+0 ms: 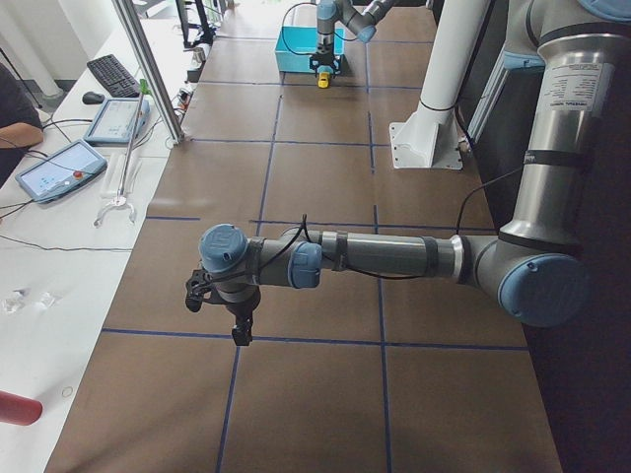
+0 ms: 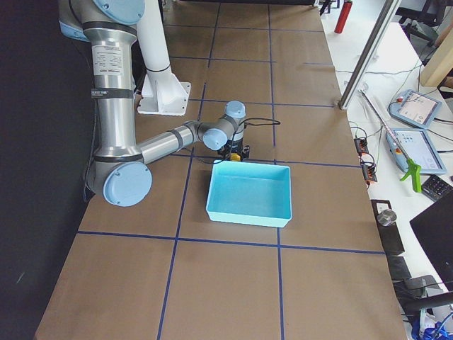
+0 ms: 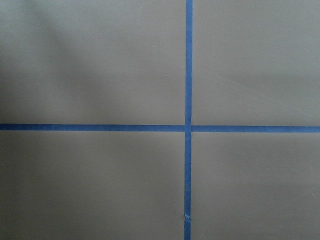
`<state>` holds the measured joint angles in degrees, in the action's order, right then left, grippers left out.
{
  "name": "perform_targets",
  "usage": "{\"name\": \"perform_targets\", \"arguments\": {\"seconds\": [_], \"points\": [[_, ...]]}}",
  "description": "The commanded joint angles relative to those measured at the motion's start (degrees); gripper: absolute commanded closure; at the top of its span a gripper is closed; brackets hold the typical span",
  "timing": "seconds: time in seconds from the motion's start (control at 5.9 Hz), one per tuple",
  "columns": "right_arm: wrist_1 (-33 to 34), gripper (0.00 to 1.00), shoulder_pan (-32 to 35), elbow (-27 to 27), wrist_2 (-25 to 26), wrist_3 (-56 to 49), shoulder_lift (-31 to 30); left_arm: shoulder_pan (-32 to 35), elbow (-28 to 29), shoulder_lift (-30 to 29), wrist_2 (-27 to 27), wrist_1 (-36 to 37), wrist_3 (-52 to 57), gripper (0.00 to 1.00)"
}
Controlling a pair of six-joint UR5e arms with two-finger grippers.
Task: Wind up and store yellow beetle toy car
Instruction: 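Lower the right gripper and grasp the yellow car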
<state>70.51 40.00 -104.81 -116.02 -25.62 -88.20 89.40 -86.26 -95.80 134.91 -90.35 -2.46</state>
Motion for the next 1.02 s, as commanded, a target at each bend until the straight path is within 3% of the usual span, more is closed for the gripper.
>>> {"name": "perform_targets", "arguments": {"seconds": [0.0,0.17,0.51,0.85], "points": [[0.0,0.94,0.2,-0.9,0.3,-0.2,0.0,0.1,-0.5,0.0,0.0,0.1,0.0,0.0],[0.1,1.0,0.2,-1.4,0.2,-0.4,0.3,0.1,-0.8,0.0,-0.1,0.2,-0.1,0.0],[3.5,1.0,1.4,-8.4,-0.6,-0.2,0.7,0.1,-1.2,0.0,-0.1,0.3,-0.2,0.0],[22.3,1.0,7.6,-18.6,-3.3,-0.6,5.4,0.1,-1.6,0.3,-0.1,0.3,-0.2,0.0]]}}
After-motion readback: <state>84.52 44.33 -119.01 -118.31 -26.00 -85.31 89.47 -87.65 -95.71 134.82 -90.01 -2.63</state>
